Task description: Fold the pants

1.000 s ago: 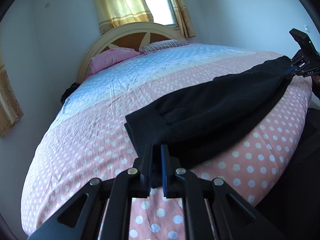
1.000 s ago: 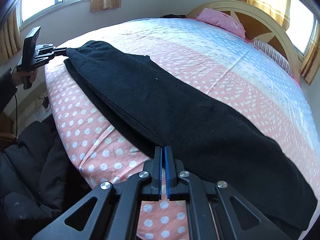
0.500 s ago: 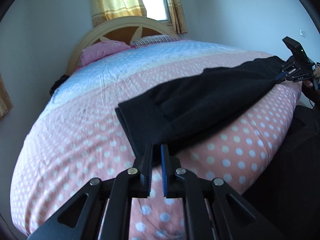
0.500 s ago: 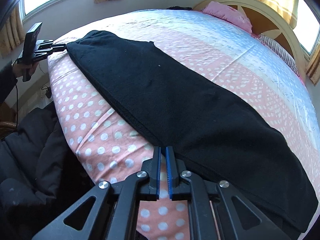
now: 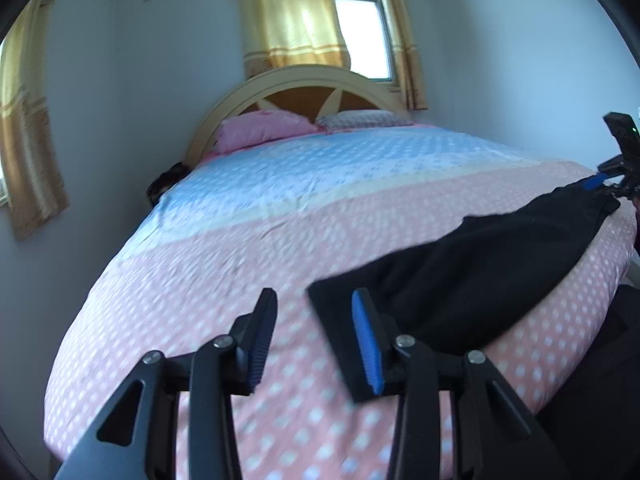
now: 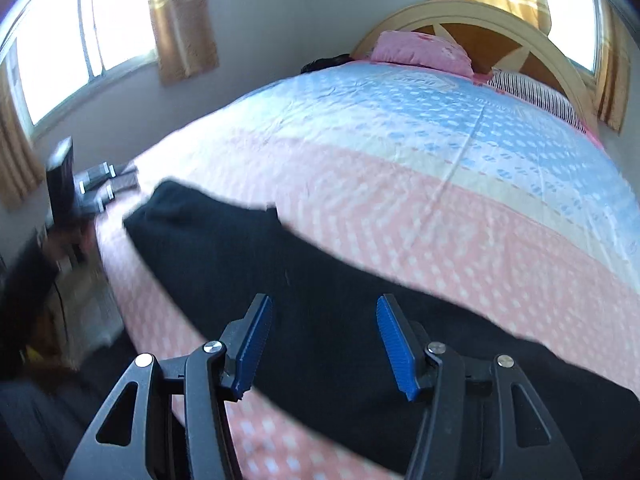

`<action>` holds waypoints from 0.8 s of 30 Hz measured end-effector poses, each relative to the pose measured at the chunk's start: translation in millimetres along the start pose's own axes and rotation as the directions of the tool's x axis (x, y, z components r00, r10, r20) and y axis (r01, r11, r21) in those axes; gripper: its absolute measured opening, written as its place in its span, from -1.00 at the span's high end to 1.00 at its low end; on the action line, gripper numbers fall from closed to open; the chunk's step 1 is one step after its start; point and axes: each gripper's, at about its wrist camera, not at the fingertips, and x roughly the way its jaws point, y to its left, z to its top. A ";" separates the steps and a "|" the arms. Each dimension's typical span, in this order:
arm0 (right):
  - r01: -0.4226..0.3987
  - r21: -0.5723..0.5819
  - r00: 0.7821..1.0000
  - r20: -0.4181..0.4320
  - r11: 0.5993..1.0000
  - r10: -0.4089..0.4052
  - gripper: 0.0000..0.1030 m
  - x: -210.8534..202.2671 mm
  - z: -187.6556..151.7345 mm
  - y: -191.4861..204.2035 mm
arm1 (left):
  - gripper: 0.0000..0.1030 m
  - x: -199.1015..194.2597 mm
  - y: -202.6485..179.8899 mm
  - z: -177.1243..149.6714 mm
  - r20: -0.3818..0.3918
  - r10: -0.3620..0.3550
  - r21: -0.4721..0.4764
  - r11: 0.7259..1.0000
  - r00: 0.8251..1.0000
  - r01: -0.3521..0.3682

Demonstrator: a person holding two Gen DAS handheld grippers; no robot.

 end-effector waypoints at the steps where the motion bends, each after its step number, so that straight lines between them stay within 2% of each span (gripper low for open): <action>1: -0.015 0.018 1.000 -0.005 1.000 0.015 -0.09 12.2 12.1 2.5 | 0.18 8.8 -7.7 6.3 0.003 -0.016 0.007 1.000 1.000 0.016; 4: -0.064 0.073 0.997 -0.032 0.995 0.066 -0.09 44.9 37.2 7.3 | 0.18 40.7 -33.5 13.4 -0.014 -0.075 0.033 0.997 0.997 0.075; 8: -0.130 0.167 0.987 -0.072 0.977 0.143 -0.08 96.6 63.6 9.5 | 0.18 70.4 -62.0 -3.1 -0.122 -0.125 0.074 0.988 0.985 0.135; 10: -0.176 0.238 0.971 -0.117 0.955 0.208 -0.06 130.6 72.2 8.9 | 0.18 72.0 -73.0 -13.7 -0.168 -0.105 0.135 0.983 0.980 0.128; 12: -0.203 0.312 0.947 -0.177 0.928 0.267 -0.05 164.4 75.0 10.0 | 0.18 67.9 -73.2 -14.4 -0.182 -0.113 0.137 0.981 0.977 0.139; 13: -0.224 0.343 0.929 -0.207 0.912 0.306 0.09 180.9 74.8 13.0 | 0.18 67.7 -69.7 -13.8 -0.192 -0.122 0.115 0.983 0.974 0.146; 14: -0.244 0.355 0.913 -0.228 0.902 0.337 0.49 189.7 73.5 16.3 | 0.18 68.2 -67.0 -13.8 -0.194 -0.138 0.091 0.983 0.971 0.158; 15: -0.237 0.347 0.912 -0.244 0.908 0.331 0.70 194.9 73.3 21.4 | 0.17 69.0 -64.1 -14.9 -0.192 -0.153 0.070 0.983 0.969 0.169; 17: -0.202 0.282 0.938 -0.220 0.938 0.268 0.82 187.6 74.0 31.7 | 0.13 69.7 -60.9 -17.0 -0.177 -0.167 0.044 0.983 0.970 0.178; 19: -0.183 0.296 0.958 -0.159 0.938 0.237 0.84 179.3 79.7 25.8 | 0.11 66.3 -59.4 -19.9 -0.161 -0.172 0.033 0.983 0.972 0.179; 21: -0.167 0.341 0.960 -0.159 0.925 0.232 0.84 187.2 79.7 14.2 | 0.04 64.0 -59.3 -19.8 -0.147 -0.149 0.025 0.988 0.978 0.154; 22: -0.151 0.336 0.960 -0.176 0.930 0.220 0.84 193.5 77.4 14.0 | 0.04 63.6 -62.8 -18.2 -0.137 -0.129 0.024 0.991 0.982 0.134; 24: -0.123 0.290 0.966 -0.182 0.949 0.181 0.84 201.9 73.9 21.4 | -0.13 64.9 -62.0 -16.6 -0.131 -0.104 0.024 0.994 0.986 0.108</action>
